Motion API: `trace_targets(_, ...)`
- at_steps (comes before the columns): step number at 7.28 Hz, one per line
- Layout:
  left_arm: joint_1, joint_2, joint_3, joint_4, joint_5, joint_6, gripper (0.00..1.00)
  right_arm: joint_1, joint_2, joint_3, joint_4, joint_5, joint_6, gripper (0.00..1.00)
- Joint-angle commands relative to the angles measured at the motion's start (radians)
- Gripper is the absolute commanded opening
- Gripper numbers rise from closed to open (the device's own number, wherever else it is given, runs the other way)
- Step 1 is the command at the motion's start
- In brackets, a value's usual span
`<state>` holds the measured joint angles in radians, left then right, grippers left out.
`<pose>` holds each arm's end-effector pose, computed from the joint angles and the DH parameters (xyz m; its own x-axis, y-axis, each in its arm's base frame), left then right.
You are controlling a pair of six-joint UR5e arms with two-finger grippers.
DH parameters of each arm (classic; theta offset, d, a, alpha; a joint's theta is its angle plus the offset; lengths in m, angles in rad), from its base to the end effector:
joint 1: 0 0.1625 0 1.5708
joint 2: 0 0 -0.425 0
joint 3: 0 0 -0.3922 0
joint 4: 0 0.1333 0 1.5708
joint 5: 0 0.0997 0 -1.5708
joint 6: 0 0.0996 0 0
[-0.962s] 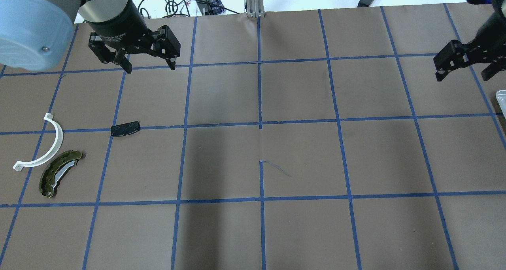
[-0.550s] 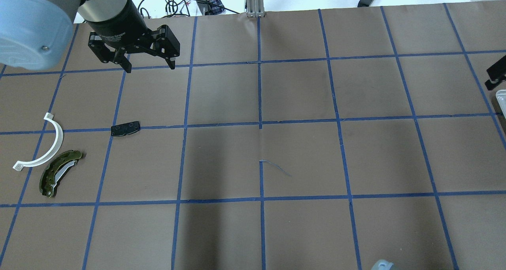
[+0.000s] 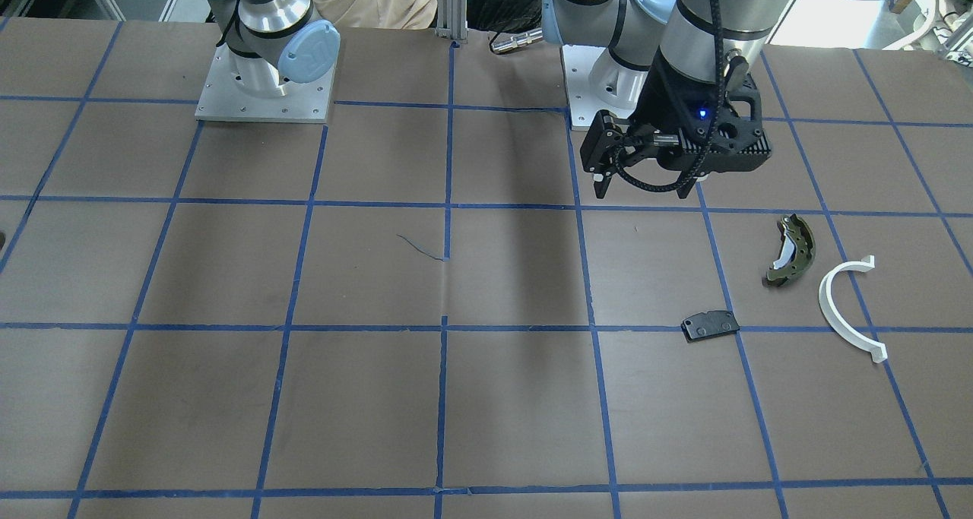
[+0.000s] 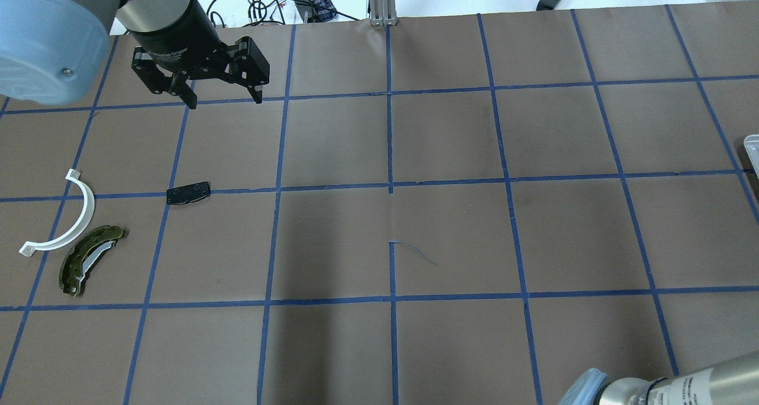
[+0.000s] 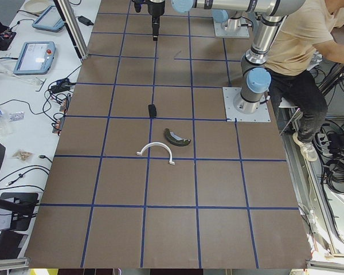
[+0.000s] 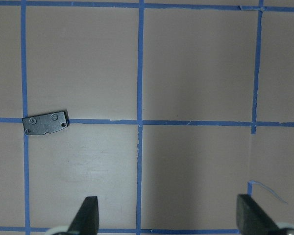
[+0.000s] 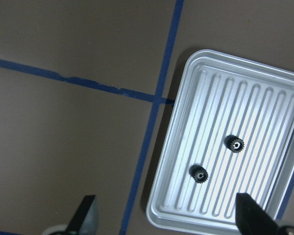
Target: Place bearing gear from tray to pile
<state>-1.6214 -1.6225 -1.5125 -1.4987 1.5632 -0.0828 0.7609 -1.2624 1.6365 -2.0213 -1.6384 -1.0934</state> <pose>-0.1603 -0.5139 0.4981 -0.9994 -0.0313 0.0140 -0.0323 0.9965 -0.0777 -0.3480 -0.5061 0.3327 -0.9558 -0.2771 0.0987 -0.2760 0.9608 0.0248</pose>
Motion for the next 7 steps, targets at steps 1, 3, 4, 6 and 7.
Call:
trace_targets(1,0.000,0.001,0.000,0.000,0.000,0.000,1.00,-0.026,0.116,-0.058,-0.033,-0.014,-0.078,1.00)
trace_targets(3,0.000,0.001,0.000,-0.002,0.000,0.000,1.00,-0.037,0.170,-0.063,-0.034,-0.023,-0.095,0.97)
trace_targets(4,0.000,0.003,0.000,-0.002,0.000,0.000,1.00,-0.049,0.184,-0.058,-0.034,-0.023,-0.106,0.94)
trace_targets(6,0.000,0.007,-0.001,-0.002,0.001,0.000,1.00,-0.074,0.234,-0.060,-0.036,-0.023,-0.115,0.86)
trace_targets(7,0.000,0.007,-0.002,-0.002,0.001,0.000,1.00,-0.084,0.247,-0.058,-0.036,-0.023,-0.115,0.78)
